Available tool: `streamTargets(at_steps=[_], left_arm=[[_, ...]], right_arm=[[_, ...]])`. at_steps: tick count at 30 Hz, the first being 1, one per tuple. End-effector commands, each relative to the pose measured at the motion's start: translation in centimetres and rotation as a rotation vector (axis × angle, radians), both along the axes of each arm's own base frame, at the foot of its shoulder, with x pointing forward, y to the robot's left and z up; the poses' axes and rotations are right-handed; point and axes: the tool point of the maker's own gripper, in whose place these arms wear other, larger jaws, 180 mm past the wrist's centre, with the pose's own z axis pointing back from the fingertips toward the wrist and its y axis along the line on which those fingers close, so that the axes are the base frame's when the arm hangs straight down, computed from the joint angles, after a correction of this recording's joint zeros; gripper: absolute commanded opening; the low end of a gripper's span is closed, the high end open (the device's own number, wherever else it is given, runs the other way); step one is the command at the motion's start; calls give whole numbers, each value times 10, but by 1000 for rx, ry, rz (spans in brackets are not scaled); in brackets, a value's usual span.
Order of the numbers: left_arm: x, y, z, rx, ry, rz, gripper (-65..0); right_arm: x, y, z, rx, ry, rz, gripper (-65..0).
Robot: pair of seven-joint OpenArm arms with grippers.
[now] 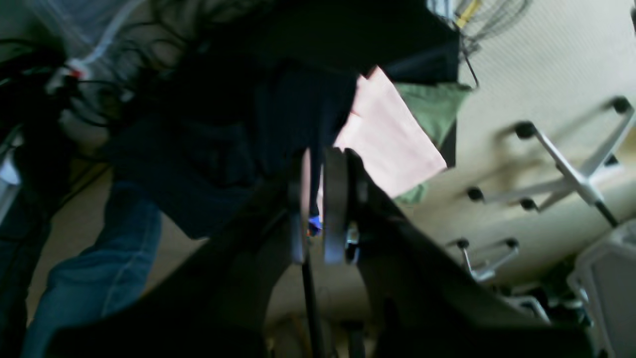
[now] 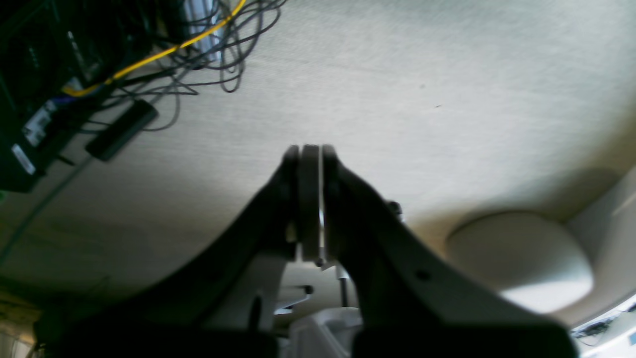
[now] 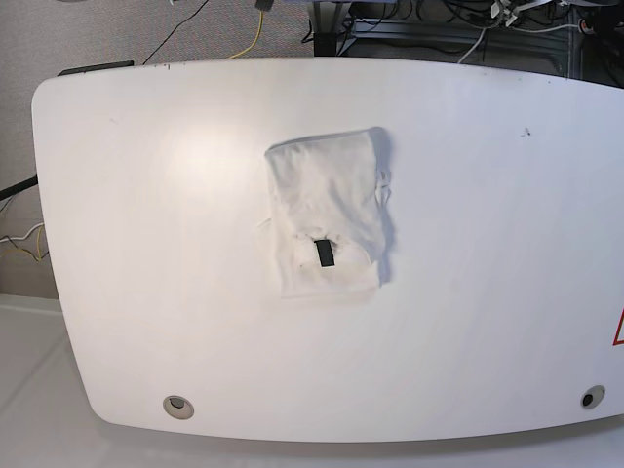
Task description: Fold the T-shirt properly
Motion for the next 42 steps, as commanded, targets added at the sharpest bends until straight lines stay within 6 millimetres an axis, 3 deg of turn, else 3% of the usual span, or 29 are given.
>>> streamTargets(at_steps=[1,9,17,22,24,30,34,42], left_arm=[[-5,9,0,22,25,-9,-620],[-16,8,-6,7,47,11,-620],[-19,-10,-28,-52,89,11,-620],[-4,-14,-40,-83,38,47,-620],[5,-16,-46,-98,15,64,-620],[14,-20,-70,-109,18,55,-620],[23,-49,-93,-171,3,94,-620],[32,-84,-119,-277,-19,185,-620]], right_arm=[[-7,-1,-3,7,10,-12,-650],[-13,21,-22,79,-8,-52,-650],[-14,29,-41,135,30,-79,-650],[-8,38,-53,168,28,-101,-650],[-3,31,-57,149,30,-108,-650],[9,41,-71,163,13,-143,-650],[16,53,-80,196,8,-116,-650],[37,71,-96,192,-18,-127,-650]])
